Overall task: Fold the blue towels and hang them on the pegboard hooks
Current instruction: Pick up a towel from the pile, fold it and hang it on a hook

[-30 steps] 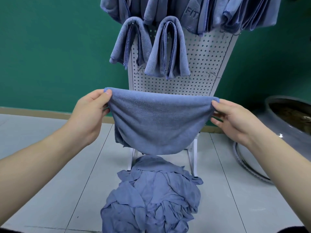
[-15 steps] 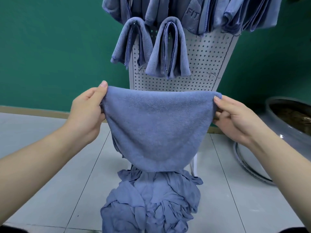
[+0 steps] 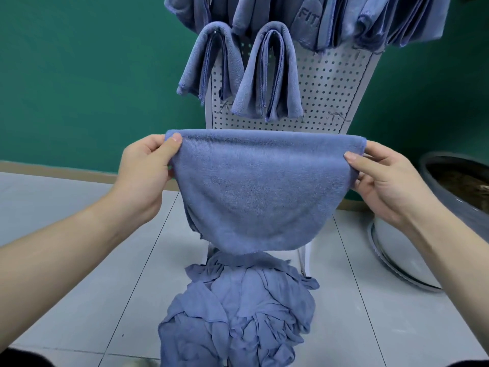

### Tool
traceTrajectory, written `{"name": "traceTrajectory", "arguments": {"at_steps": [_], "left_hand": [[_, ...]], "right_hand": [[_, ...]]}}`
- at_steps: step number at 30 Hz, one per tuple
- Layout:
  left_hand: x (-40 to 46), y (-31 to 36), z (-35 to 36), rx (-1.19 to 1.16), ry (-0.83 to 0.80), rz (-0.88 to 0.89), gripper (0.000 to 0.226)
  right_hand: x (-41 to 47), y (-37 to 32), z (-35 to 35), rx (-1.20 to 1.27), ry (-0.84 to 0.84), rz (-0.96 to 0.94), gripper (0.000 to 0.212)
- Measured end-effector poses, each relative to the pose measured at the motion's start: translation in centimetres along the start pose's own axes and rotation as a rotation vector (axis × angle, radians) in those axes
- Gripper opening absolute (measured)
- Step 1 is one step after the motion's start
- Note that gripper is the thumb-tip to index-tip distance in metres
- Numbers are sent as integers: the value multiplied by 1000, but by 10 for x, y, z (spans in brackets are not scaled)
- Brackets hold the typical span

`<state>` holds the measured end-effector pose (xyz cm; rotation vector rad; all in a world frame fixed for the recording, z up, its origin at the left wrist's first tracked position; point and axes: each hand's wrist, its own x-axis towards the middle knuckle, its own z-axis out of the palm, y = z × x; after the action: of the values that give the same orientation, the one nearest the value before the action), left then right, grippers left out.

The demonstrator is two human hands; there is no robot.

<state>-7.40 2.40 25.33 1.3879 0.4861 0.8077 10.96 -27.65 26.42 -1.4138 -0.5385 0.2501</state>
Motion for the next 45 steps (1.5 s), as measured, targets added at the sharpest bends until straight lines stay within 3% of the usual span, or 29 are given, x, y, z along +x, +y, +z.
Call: {"name": "traceTrajectory", "arguments": {"at_steps": [7, 11, 15, 22, 25, 31, 35, 40, 45], "left_hand": [[4, 6, -6, -107, -73, -10, 29], [4, 0, -8, -81, -48, -50, 24], [5, -7, -11, -15, -60, -94, 12], [12, -28, -18, 98, 82, -203, 10], [15, -40, -20, 103, 113, -332, 35], [1, -64, -7, 167, 49, -570, 10], [-14, -60, 18, 190, 36, -487, 7], [-40, -53, 43, 299, -79, -305, 19], [-63, -49, 55, 408, -192, -41, 15]], "right_hand": [[1, 1, 1, 18, 27, -20, 14], [3, 12, -2, 4, -29, 152, 41], [5, 21, -8, -111, -137, 286, 28], [8, 41, -11, -67, -76, 437, 23], [4, 54, 1, -93, -21, 503, 17], [-10, 74, 47, -77, 58, 657, 13], [-25, 80, 81, -67, 9, 619, 20], [-44, 82, 120, -220, -62, 363, 30], [-55, 84, 132, -317, -77, 181, 39]]}}
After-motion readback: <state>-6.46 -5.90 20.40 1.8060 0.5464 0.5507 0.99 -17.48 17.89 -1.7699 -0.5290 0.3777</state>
